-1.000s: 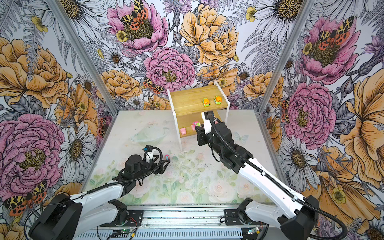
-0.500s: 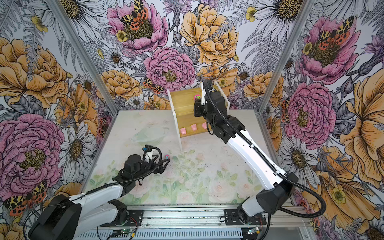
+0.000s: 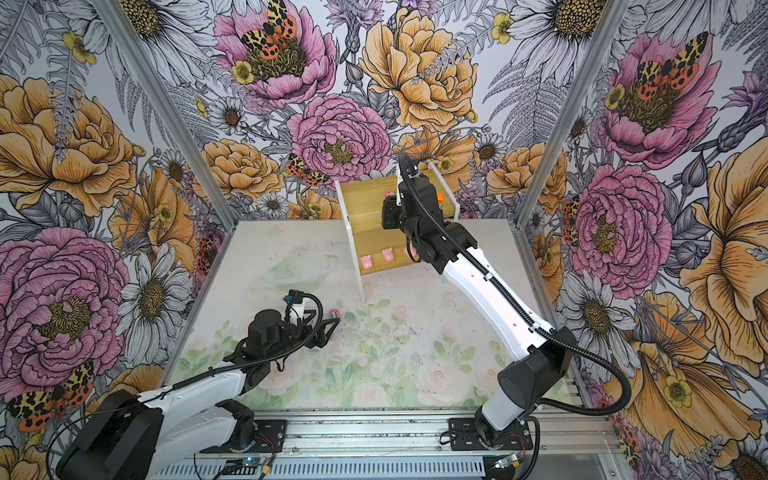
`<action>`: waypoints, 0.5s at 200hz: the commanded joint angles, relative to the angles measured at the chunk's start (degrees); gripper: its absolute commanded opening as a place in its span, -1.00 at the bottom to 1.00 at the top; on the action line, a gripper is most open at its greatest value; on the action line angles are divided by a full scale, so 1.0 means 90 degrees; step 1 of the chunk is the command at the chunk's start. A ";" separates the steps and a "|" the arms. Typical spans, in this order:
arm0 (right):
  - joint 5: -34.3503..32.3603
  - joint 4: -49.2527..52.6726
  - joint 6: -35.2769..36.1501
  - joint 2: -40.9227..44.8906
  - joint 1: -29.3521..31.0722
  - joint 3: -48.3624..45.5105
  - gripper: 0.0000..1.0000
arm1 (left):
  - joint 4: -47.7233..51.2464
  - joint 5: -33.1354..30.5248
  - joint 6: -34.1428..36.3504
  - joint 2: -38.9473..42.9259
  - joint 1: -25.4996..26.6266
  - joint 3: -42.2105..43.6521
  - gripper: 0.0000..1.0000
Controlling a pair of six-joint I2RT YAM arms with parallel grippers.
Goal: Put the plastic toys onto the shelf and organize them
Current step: 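Lower the truck beside the green trucks and open the right gripper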
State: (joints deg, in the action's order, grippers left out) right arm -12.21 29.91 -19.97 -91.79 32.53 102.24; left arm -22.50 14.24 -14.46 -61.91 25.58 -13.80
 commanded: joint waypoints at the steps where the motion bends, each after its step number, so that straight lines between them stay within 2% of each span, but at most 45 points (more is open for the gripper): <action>1: 0.0107 0.0075 -0.0105 -0.0138 -0.0057 0.0089 -0.40 | -0.0136 0.0020 -0.0054 0.0002 -0.0062 0.0076 0.98; 100: 0.0340 0.0124 -0.0125 -0.0360 -0.0142 0.0142 -0.43 | -0.0148 0.0020 -0.0052 -0.0001 -0.0070 0.0088 0.98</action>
State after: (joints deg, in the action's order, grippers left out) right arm -10.46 31.07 -20.18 -94.37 31.77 102.24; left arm -22.50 14.24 -14.63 -61.91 25.58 -13.80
